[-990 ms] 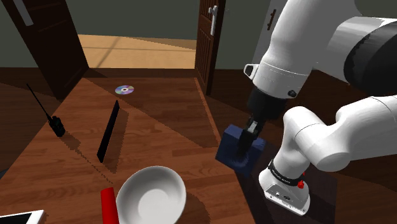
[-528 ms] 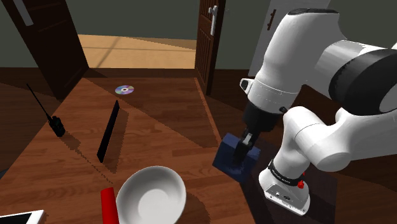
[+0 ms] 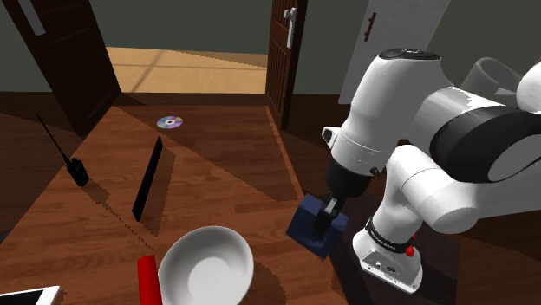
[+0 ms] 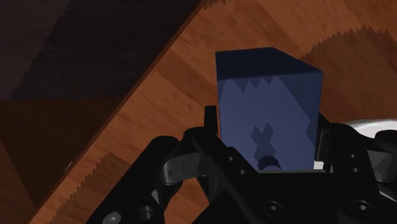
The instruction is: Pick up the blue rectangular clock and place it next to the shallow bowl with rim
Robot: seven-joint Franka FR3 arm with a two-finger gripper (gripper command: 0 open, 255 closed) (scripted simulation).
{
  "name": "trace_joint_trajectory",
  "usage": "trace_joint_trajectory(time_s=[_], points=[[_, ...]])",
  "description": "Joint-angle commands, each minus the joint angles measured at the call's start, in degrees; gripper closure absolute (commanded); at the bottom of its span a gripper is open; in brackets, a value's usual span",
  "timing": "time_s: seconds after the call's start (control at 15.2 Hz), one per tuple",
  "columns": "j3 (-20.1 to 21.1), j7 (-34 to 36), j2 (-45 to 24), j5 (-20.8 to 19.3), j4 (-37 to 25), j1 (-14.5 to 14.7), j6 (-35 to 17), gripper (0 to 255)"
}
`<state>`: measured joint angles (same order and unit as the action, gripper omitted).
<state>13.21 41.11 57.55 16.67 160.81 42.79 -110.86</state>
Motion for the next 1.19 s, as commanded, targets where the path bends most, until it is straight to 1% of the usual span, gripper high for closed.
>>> trace_joint_trajectory(time_s=[0.0,0.73,1.12], points=[[0.4,-0.12,-0.25,0.46,1.49,0.23,-1.78,255],[2.41,-1.0,-2.97,3.13,8.77,1.58,-11.65,255],[2.51,-1.04,-3.19,3.28,9.09,1.66,-12.2,255]])
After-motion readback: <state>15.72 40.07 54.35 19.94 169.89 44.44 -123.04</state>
